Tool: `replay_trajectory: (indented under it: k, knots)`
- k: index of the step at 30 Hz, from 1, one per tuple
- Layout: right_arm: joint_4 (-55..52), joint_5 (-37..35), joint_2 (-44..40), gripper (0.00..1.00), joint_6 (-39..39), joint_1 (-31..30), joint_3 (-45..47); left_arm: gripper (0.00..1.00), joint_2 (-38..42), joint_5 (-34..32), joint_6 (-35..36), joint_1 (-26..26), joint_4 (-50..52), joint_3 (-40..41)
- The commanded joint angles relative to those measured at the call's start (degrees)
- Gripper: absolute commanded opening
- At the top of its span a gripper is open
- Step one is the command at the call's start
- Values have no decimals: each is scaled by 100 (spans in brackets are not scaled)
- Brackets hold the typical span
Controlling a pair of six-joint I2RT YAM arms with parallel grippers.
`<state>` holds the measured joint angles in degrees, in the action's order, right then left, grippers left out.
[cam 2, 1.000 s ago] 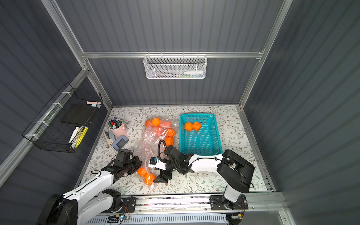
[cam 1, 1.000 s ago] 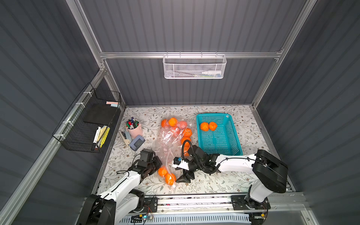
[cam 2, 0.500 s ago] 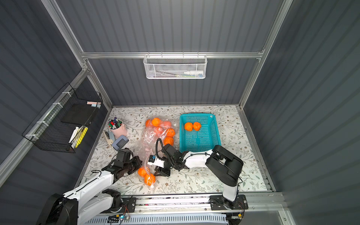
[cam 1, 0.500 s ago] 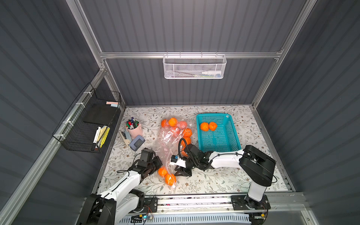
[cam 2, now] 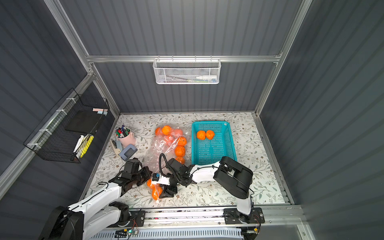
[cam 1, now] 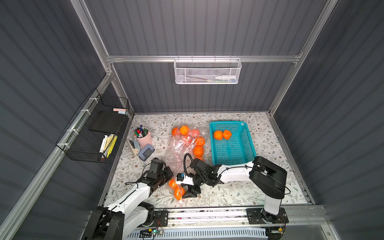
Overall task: Open the zip-top bag and take out the orange
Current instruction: Pick up the orange from the zipper food storage bag.
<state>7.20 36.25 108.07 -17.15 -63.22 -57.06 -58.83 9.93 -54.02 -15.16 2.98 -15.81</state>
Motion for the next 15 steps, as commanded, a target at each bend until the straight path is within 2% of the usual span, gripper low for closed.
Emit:
replay_trajectory:
  k: [1,7,9,11,15]
  knots:
    - [29,39,205,71,-80,-146,-164,0,32,-18,1,13,76,212]
    - [169,-72,457,72,96,-208,-288,0,14,6,-10,13,53,211]
    - [212,-15,482,65,150,-204,-304,0,-12,-3,-11,13,53,184]
    - [181,68,451,51,174,-195,-293,0,-1,0,-3,13,62,193]
    - [141,-49,196,39,162,-174,-60,0,69,9,2,14,77,171]
